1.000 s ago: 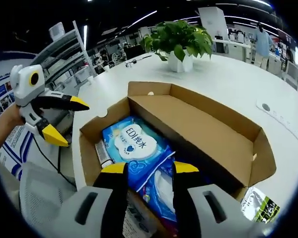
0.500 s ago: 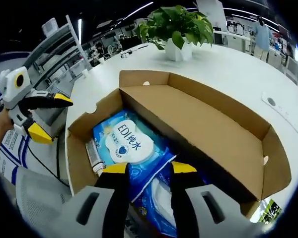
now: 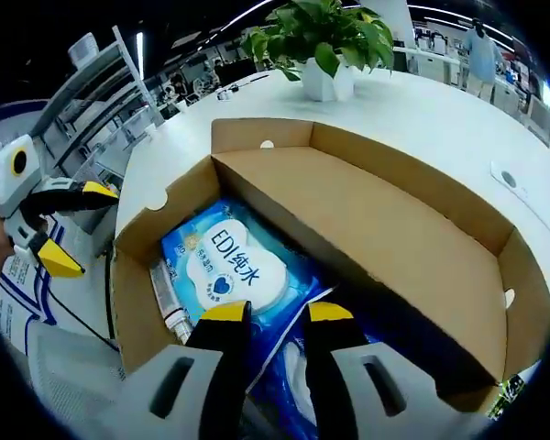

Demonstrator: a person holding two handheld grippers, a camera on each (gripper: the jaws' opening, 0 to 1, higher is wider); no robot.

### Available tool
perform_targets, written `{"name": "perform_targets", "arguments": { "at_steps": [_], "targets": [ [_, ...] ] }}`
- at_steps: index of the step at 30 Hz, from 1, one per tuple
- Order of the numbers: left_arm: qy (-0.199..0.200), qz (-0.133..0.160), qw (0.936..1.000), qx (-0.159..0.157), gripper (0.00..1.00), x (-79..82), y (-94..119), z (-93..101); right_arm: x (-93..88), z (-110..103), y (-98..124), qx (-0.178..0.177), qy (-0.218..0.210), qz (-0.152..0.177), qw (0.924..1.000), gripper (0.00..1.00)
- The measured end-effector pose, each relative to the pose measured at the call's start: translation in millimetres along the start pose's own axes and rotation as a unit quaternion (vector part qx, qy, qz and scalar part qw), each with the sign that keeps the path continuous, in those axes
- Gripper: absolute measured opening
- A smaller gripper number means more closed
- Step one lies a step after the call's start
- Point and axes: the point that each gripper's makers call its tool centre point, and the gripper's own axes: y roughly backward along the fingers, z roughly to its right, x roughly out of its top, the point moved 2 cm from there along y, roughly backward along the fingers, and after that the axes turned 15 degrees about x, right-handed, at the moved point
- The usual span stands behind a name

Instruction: Operate the shoe box by opening the lid, removing the specified soft item, and placing it in the target area until the item is outside and the box remains undamaged.

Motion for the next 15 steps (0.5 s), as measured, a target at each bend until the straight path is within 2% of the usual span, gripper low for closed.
{"name": "perform_targets", "arguments": {
  "at_steps": [2,4,6,11,15],
  "targets": [
    [0.001,0.000,1.0000,0.000,0.57,-0.4,0.2,0.1,2.2,2.6,4.4,-0.010,-0.006,0.006,0.9999,0.06],
    [0.001,0.000,1.0000,0.001,0.56,-0.8,-0.1,0.3,1.1,1.0,6.8,-0.005,-0.022,0.009,0.9997,0.04],
    [0.000,0.001,1.0000,0.001,0.55,-0.5,-0.4,1.3,1.4,-0.4,10.2,-0.006,-0.020,0.010,0.9997,0.01],
    [-0.001,0.002,1.0000,0.001,0.52,0.5,-1.0,3.8,10.3,-8.8,18.2,-0.003,-0.014,0.035,0.9993,0.00],
    [-0.003,-0.002,1.0000,0.001,0.50,0.4,-2.1,5.3,11.0,-11.0,27.9,-0.010,-0.014,0.043,0.9989,0.00]
  ]
}}
